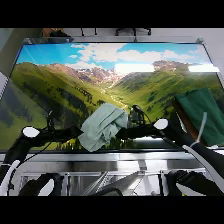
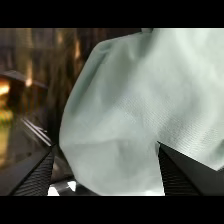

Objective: Fold the shirts.

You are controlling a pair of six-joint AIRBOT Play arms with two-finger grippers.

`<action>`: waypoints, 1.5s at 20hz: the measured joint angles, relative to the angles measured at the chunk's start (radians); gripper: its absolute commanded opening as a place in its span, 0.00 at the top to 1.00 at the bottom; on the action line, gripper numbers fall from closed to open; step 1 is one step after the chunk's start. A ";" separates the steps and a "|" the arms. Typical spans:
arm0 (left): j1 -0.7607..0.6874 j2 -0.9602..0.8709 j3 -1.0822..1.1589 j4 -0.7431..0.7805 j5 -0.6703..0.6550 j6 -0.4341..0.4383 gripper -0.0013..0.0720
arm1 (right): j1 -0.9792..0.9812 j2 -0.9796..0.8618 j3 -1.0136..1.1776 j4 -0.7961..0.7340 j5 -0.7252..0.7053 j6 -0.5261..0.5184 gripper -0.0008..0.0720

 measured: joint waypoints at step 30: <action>0.188 0.392 1.173 -0.251 -0.185 -0.045 0.96 | -0.486 0.269 1.013 0.327 0.418 -0.183 0.96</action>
